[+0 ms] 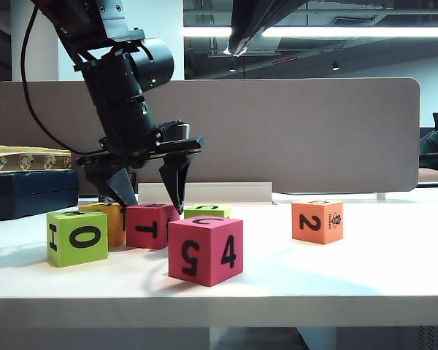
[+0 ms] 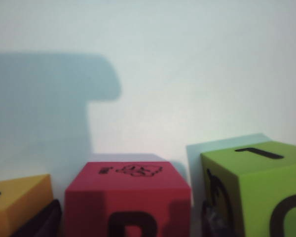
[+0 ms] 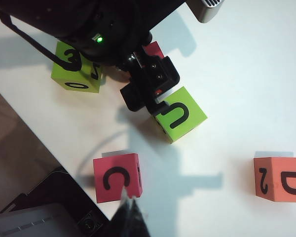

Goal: Select the appropriate blocks from the scattered letter blocks on the table and arrange them in a row to spell out "ABCD".

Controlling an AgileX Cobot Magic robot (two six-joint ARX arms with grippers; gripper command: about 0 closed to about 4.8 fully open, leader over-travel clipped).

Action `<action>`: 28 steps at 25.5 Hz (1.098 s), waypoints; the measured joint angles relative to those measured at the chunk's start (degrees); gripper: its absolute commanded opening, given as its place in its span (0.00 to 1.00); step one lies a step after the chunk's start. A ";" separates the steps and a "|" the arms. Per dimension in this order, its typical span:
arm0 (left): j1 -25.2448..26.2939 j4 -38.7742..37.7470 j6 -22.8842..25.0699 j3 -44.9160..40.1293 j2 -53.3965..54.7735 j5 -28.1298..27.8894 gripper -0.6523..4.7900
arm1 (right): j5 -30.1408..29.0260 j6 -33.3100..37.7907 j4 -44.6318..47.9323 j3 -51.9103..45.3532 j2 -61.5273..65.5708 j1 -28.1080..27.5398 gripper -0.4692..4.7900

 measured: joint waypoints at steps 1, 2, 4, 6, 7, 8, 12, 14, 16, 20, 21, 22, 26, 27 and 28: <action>0.00 0.00 0.02 0.02 0.00 0.48 0.76 | 0.00 0.00 0.00 0.00 0.00 0.00 0.09; 0.00 -0.20 0.02 0.22 0.00 1.29 0.76 | 0.00 0.00 0.00 0.00 0.00 0.00 0.09; 0.00 -0.13 0.04 0.26 -0.24 1.60 0.76 | 0.00 0.00 0.00 0.00 0.00 0.00 0.09; 0.00 -0.09 0.11 0.26 -0.59 1.62 0.76 | 0.00 0.00 0.02 0.00 0.00 0.00 0.09; 0.00 0.04 0.26 0.28 -0.79 1.60 0.76 | 0.02 0.00 0.00 0.00 0.00 0.00 0.09; 0.00 0.07 0.50 0.37 -0.98 1.60 0.76 | 0.00 0.00 0.00 0.00 0.00 0.00 0.09; -0.02 -1.46 1.27 5.11 -1.49 2.58 0.76 | 0.02 0.00 0.02 0.02 0.00 -0.02 0.09; -0.04 -1.90 1.29 6.49 -1.55 4.63 0.76 | 0.02 0.00 0.04 0.02 0.00 -0.02 0.09; -0.04 -2.12 1.29 6.95 -1.62 7.17 0.76 | 0.09 0.00 0.04 0.09 -0.02 -0.04 0.09; -1.20 -4.17 1.51 6.91 -1.60 9.99 0.76 | 3.74 -0.20 0.09 0.22 -1.27 -0.39 0.09; -1.70 -4.39 1.66 6.91 -1.60 9.99 0.76 | 4.37 -0.22 0.11 0.24 -1.57 -0.48 0.09; -2.45 -4.68 1.79 6.91 -1.60 9.99 0.76 | 5.05 -0.31 0.11 0.24 -1.99 -0.76 0.09; -6.12 -5.07 2.73 6.91 -1.57 6.49 0.74 | 5.42 -0.39 -1.29 0.24 -3.26 -3.74 0.09; -6.47 -5.03 2.78 6.91 -1.60 5.46 0.74 | 5.66 -0.39 -1.90 0.26 -3.45 -4.22 0.09; -6.73 -5.03 2.78 6.91 -1.57 4.13 0.74 | 5.73 -0.39 -2.43 0.24 -3.56 -4.39 0.09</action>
